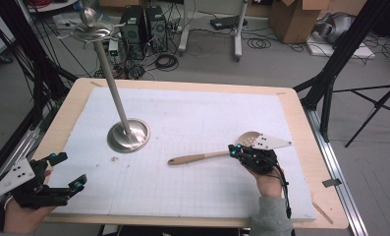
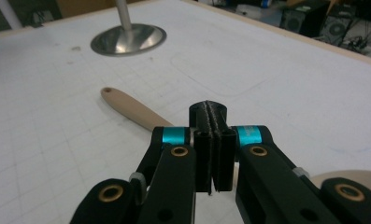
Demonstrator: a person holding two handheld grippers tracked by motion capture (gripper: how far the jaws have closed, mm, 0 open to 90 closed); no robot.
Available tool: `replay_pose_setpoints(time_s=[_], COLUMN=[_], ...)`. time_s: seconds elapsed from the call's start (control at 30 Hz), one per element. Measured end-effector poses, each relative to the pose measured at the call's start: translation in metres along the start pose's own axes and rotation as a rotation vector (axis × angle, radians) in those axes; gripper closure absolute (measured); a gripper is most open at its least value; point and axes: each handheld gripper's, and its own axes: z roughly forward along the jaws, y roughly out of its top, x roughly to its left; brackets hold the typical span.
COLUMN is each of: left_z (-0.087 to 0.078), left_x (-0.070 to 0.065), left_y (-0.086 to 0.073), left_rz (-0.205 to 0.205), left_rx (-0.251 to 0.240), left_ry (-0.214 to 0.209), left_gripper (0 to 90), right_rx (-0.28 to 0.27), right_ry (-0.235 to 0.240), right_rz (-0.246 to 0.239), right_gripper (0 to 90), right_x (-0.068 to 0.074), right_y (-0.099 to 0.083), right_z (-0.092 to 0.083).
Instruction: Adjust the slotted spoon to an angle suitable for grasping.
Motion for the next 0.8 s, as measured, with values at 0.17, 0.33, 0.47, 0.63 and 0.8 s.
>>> replay_pose_setpoints(time_s=[0.17, 0.33, 0.47, 0.63, 0.8], left_z=[-0.002, -0.004, -0.008, -0.011, -0.015], left_x=[0.001, -0.002, -0.004, -0.006, -0.008], left_y=[-0.002, -0.002, -0.002, -0.004, -0.006], left_rz=[-0.004, 0.008, 0.010, 0.014, 0.012], left_rx=[0.004, 0.003, -0.001, 0.001, 0.007], left_ry=[0.007, 0.012, 0.023, 0.035, 0.044], left_gripper=[2.0, 2.0, 2.0, 2.0, 2.0], right_rx=[0.024, 0.038, 0.054, 0.077, 0.081], right_ry=[-0.014, -0.039, -0.047, -0.054, -0.058], right_rz=[0.010, 0.026, 0.043, 0.046, 0.045], right_gripper=[89.5, 89.5, 89.5, 89.5, 89.5], right_x=[-0.003, -0.007, -0.009, -0.013, -0.015], right_y=[-0.002, -0.004, -0.006, -0.009, -0.011], right_z=[0.005, 0.009, 0.014, 0.025, 0.034])
